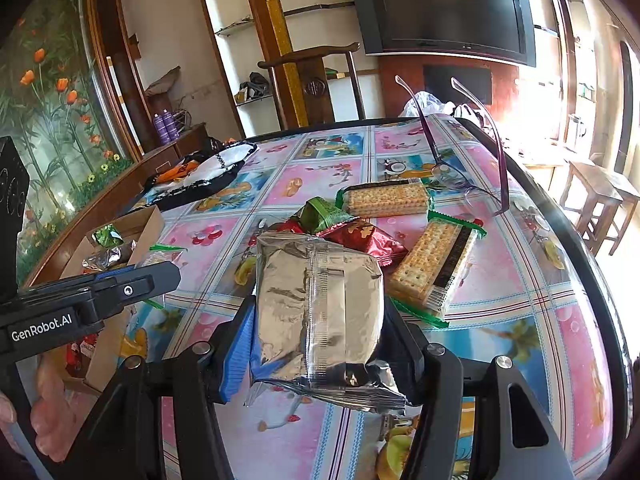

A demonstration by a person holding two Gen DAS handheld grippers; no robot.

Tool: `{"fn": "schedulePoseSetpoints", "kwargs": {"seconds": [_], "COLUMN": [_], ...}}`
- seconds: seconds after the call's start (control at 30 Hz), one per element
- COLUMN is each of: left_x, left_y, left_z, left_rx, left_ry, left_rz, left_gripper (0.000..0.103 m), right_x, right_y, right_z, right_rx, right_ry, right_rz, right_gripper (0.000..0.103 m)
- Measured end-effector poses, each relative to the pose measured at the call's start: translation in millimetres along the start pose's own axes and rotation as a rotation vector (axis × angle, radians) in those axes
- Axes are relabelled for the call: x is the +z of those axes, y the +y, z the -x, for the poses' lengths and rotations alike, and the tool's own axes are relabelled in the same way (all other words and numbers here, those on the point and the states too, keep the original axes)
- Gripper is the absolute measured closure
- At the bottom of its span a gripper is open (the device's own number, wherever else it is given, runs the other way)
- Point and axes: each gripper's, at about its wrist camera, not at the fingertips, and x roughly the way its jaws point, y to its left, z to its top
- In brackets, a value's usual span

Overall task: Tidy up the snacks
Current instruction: 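Hold the clear packet in the left gripper while the right holds the foil packet above the table, then carry both packets over the cardboard box with both grippers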

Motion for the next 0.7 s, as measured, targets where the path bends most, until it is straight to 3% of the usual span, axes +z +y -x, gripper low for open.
{"fn": "schedulePoseSetpoints", "kwargs": {"seconds": [0.7], "left_x": [7], "left_y": [40], "left_z": [23], "left_rx": [0.026], "left_ry": [-0.057], "left_rz": [0.078], "left_gripper": [0.072], "right_x": [-2], "right_y": [17], "right_z": [3], "right_rx": [0.015], "right_ry": [-0.024], "right_rz": [0.012], "right_gripper": [0.04]}}
